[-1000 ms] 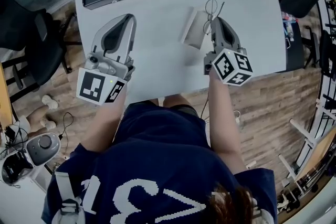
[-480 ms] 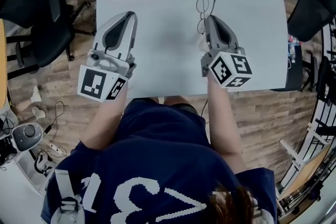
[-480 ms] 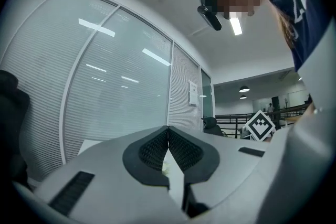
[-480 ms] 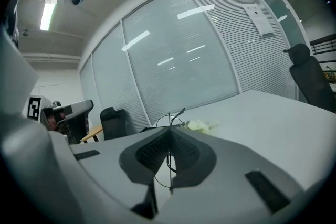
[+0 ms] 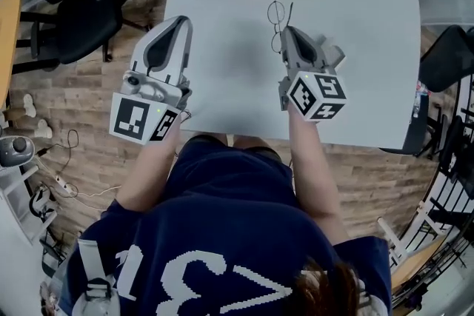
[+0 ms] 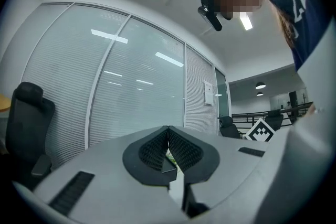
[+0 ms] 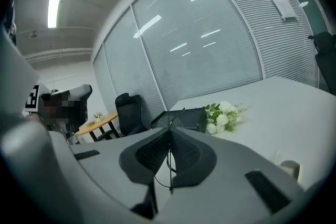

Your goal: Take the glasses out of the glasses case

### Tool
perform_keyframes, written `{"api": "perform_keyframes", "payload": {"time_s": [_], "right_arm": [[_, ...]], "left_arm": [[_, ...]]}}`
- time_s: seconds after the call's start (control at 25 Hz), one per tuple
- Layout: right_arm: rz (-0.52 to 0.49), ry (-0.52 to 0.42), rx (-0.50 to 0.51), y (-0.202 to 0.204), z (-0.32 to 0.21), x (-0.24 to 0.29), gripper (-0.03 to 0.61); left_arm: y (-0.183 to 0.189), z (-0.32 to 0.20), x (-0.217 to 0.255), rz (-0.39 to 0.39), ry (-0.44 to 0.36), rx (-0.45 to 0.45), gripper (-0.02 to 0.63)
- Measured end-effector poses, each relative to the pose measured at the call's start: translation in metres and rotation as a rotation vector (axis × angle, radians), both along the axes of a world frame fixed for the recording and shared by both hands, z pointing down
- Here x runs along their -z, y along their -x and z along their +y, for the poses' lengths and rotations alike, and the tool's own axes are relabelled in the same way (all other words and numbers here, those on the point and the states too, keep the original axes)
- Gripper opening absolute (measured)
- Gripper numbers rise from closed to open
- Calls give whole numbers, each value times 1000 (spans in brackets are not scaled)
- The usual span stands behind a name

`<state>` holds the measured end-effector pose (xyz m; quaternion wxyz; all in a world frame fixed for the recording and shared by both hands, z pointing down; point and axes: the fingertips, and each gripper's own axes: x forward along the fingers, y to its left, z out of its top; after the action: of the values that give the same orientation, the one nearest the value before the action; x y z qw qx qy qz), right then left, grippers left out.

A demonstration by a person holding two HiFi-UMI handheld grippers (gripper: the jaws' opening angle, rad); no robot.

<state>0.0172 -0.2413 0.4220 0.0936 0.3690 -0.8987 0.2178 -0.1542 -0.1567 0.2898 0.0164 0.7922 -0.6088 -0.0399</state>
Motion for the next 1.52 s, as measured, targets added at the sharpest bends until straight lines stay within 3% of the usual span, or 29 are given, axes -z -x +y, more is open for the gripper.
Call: {"api": "perform_keyframes", "payload": {"time_s": [0.68,1.36,1.52], "right_arm": [[262,182,109,25,31,-125,26],[331,228,123,24,41,-149,31],[317,226,120,23,39,-144,64]], "left_arm": [[23,11,-33,23,75,42,14],[24,13,-43,26,94,46,14],[21,11,-39,22,85,38,14]]}}
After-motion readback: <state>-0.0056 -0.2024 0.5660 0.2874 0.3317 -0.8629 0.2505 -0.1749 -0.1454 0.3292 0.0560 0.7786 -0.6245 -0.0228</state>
